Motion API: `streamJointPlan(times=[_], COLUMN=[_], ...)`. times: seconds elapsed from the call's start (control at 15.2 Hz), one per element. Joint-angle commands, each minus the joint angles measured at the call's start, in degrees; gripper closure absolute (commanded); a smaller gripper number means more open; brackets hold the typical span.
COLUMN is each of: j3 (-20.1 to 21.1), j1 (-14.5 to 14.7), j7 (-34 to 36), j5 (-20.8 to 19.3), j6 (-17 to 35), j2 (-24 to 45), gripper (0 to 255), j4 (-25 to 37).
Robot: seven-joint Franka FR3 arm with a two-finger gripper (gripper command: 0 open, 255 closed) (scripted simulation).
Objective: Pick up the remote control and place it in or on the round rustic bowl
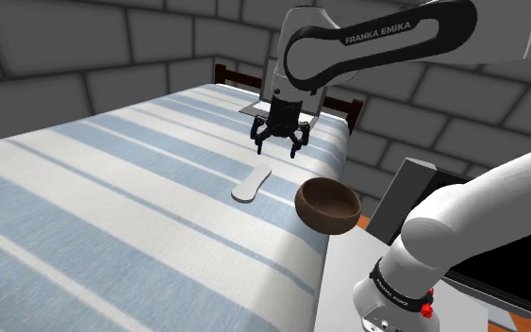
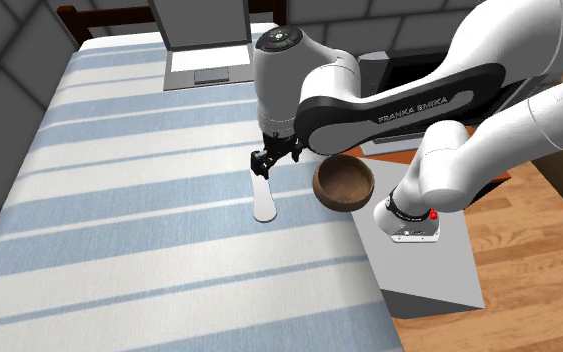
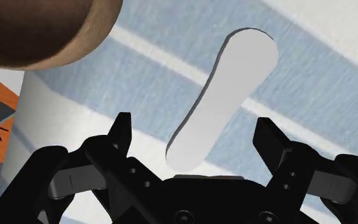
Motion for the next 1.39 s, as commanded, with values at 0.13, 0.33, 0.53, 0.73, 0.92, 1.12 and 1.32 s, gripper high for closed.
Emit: streamJointPlan(times=[0.13,0.33,0.53,0.73,0.92,1.12,1.32], j3=[2.88,4.53,4.98,5.23,5.44,5.44,5.44], j1=[-2.72,-4.78,-5.26,-5.34,-5.43,-5.43,-5.43], j7=[10.43,18.25,20.7,21.15,21.6,21.6,21.6], j5=[0.02,-1.08,-1.87,-2.42,-3.0,-3.0,-3.0], j6=[8.29,14.04,17.24,19.8,22.01,22.01,22.01], j2=[7.63,13.95,16.76,18.43,19.97,19.97,19.97], gripper=[0,0,0,0,0,0,0], j4=[-0.13,0.66,0.26,-0.7,-1.43,-1.43,-1.43])
